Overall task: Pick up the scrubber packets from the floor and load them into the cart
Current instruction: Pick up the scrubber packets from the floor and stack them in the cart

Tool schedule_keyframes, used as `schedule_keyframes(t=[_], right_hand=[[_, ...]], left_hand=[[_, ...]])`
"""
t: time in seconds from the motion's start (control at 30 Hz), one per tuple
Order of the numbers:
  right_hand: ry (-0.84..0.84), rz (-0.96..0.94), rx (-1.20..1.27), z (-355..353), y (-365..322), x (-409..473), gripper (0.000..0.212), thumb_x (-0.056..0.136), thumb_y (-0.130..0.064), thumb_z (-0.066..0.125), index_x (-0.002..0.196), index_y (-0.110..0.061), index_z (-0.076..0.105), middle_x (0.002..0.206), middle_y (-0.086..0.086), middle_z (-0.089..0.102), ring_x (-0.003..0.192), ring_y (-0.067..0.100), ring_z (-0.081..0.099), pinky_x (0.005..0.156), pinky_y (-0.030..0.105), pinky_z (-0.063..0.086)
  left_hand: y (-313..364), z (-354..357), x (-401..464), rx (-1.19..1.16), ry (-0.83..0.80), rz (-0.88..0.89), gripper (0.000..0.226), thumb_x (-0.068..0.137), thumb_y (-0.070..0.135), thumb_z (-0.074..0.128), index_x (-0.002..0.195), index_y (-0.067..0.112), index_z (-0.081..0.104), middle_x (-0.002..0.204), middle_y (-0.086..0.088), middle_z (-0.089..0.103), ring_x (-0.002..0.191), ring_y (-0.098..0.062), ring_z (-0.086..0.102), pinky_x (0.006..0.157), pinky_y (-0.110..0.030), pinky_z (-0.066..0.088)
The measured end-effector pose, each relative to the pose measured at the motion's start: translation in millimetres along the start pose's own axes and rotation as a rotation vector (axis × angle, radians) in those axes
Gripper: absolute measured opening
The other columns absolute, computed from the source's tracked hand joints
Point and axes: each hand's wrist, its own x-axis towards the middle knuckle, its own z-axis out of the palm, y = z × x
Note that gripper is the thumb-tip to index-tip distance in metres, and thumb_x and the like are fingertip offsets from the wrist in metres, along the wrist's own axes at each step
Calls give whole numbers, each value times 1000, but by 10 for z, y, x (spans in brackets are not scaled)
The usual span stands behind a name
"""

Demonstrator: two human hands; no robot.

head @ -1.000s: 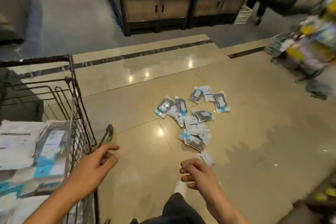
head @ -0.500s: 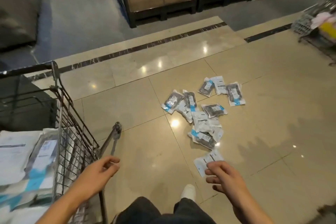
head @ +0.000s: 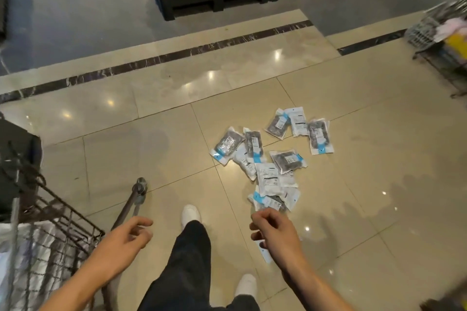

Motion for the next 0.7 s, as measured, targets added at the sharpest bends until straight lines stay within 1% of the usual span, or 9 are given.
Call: schedule_keyframes(t=[0.1,0.2,0.23,0.3,0.37,0.43,0.57,0.63,0.7], right_hand=[[57,112,34,134,-107,372,10,95,-16,69,86,-16,72,80,4,77,67,16,70,60,24,47],[136,217,52,221,-172,787,11,93,-11,71,81,-12,70,69,4,74,58,15,66,60,26,44],[159,247,43,229,-201,923,12,92,-13,72,80,-13,71,69,5,75,57,15,66,61,26,45],[176,290,6,222,-259,1172,16,91,-18,74,76,-21,73,72,4,76,60,15,68,64,26,47],[152,324,-51,174,-321,1433,21,89,-23,74,70,-30,72,76,3,77,62,14,70,67,26,48],[140,337,-103,101,-344,1725,24,88,-21,73,67,-31,70,78,7,75,60,12,69,67,26,47],[172,351,-187,22,-209,2548,23,86,-15,70,67,-28,69,76,7,70,61,12,62,71,24,52],[167,360,-232,46,-130,3021,19,86,-18,66,72,-31,68,76,-1,71,66,11,61,78,28,57],[162,374,-252,77,-95,3525,15,88,-23,62,76,-30,68,77,-9,72,74,9,62,79,29,55]], left_hand=[[201,-175,581,-60,-7,-49,13,97,24,67,106,34,69,95,1,74,84,-13,74,79,-28,47],[379,-360,1260,-92,-26,-82,12,89,33,74,99,39,73,85,2,75,80,-16,75,85,-35,48],[449,-410,1486,-88,-39,-70,11,87,33,74,96,40,73,84,2,75,78,-17,74,88,-38,50],[652,-519,1926,-72,-73,-69,13,93,19,72,100,30,73,83,-1,76,79,-23,75,91,-40,52],[889,-596,2371,-60,-127,-77,11,95,15,71,103,23,71,80,-1,77,79,-24,73,85,-38,51],[1165,-609,2802,-88,-135,-83,17,87,23,74,103,22,71,82,-2,78,76,-24,71,80,-38,49],[1518,-340,3687,-90,-105,-62,14,98,11,65,104,22,71,94,-8,78,86,-29,73,82,-39,50],[1650,-114,4068,-62,-102,-50,11,92,27,70,102,30,71,91,0,79,87,-24,74,88,-42,52],[1725,127,4441,-23,-127,-43,24,78,45,63,101,40,70,88,7,79,88,-18,74,91,-44,53]])
